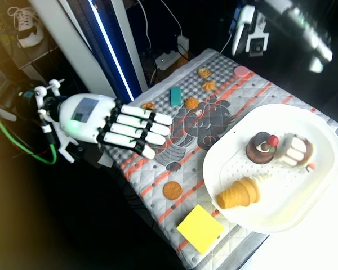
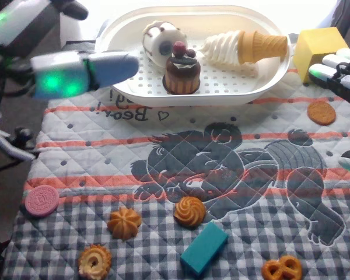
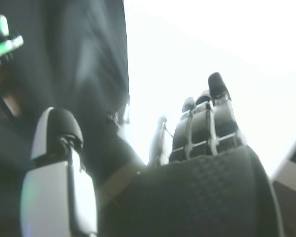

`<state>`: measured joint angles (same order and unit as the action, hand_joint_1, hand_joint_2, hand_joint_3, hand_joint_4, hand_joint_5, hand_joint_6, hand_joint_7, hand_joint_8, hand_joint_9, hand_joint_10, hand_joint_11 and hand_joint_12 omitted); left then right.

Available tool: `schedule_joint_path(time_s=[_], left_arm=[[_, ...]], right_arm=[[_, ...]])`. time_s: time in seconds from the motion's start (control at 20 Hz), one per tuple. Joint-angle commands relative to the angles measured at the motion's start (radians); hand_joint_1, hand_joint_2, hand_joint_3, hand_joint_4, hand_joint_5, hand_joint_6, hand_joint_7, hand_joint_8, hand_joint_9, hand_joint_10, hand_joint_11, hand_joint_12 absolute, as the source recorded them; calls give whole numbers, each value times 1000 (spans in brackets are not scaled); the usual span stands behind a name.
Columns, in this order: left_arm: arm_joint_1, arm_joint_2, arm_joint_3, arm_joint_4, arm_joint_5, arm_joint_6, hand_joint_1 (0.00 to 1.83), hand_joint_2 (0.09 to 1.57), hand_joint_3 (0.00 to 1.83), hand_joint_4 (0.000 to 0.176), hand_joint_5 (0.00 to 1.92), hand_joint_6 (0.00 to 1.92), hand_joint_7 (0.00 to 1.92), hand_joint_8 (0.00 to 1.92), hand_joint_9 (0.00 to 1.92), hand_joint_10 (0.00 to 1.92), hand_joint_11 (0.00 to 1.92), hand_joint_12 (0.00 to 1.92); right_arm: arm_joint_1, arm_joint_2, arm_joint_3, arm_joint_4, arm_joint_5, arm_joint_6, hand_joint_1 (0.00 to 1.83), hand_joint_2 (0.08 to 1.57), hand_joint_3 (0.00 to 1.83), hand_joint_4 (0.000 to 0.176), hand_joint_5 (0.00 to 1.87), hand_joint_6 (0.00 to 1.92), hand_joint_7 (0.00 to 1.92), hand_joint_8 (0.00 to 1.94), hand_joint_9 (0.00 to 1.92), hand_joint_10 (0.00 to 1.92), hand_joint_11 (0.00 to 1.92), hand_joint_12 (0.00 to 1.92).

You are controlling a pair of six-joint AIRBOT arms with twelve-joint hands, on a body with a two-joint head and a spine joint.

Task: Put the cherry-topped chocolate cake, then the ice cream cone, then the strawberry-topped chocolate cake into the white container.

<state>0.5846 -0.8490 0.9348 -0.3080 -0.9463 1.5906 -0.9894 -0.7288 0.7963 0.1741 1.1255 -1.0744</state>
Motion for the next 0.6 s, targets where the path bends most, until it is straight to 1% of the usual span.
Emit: schedule_joint_path(time_s=[0.0,0.05,0.1,0.15,0.2,0.25,0.3,0.35,0.4,0.45,0.5,0.55], left_arm=[[15,19,-18,24,-217,-16,596,935,1,176,0,0,0,0,0,0,0,1244],[44,31,-33,27,-249,-27,564,1011,7,176,0,0,0,0,0,0,0,740],[68,41,-44,32,-278,-45,504,1066,13,176,0,0,0,0,0,0,0,630],[104,53,-57,35,-319,-76,504,1066,13,176,0,0,0,0,0,0,0,630],[125,59,-65,33,-347,-91,422,1091,18,176,0,0,0,0,10,4,0,611],[162,66,-79,21,-392,-104,392,1172,25,176,0,0,0,0,12,3,0,668],[189,71,-89,14,-422,-104,392,1172,25,176,0,0,0,0,12,3,0,668],[206,76,-95,5,-430,-104,388,1217,16,176,0,0,0,0,7,1,0,652],[221,81,-98,-6,-432,-117,426,1235,10,176,0,0,0,0,1,0,0,497],[234,88,-98,-8,-437,-154,496,1238,6,176,0,0,0,0,0,0,0,461],[243,96,-100,-7,-449,-173,575,1217,0,176,0,0,0,0,0,0,0,393],[250,101,-104,-6,-458,-175,567,1223,1,176,0,0,0,0,0,0,0,333]], right_arm=[[3,5,-1,0,153,0,668,1237,0,0,0,0,0,0,0,0,0,530],[3,6,-2,0,163,0,659,1253,2,0,0,0,0,0,0,0,0,585],[3,7,-4,0,170,0,660,1249,0,0,0,0,0,0,0,0,0,732],[4,7,-4,0,182,0,660,1249,0,0,0,0,0,0,0,0,0,732],[4,8,-4,1,190,0,643,1243,0,0,0,0,0,0,0,0,0,766],[4,11,-6,6,207,0,641,1230,0,0,0,0,0,0,0,0,0,824],[4,14,-8,9,220,0,641,1230,0,0,0,0,0,0,0,0,0,824],[4,18,-9,12,232,0,660,1217,0,21,0,0,0,0,0,0,0,675],[4,20,-10,15,244,0,664,1216,0,36,0,0,0,0,0,0,0,660],[6,20,-11,16,252,0,686,1227,0,37,0,0,0,0,0,0,0,583],[9,20,-11,16,262,0,695,1243,7,37,0,0,0,0,0,0,0,567],[12,20,-13,16,268,0,683,1254,8,45,0,0,0,0,0,0,0,512]])
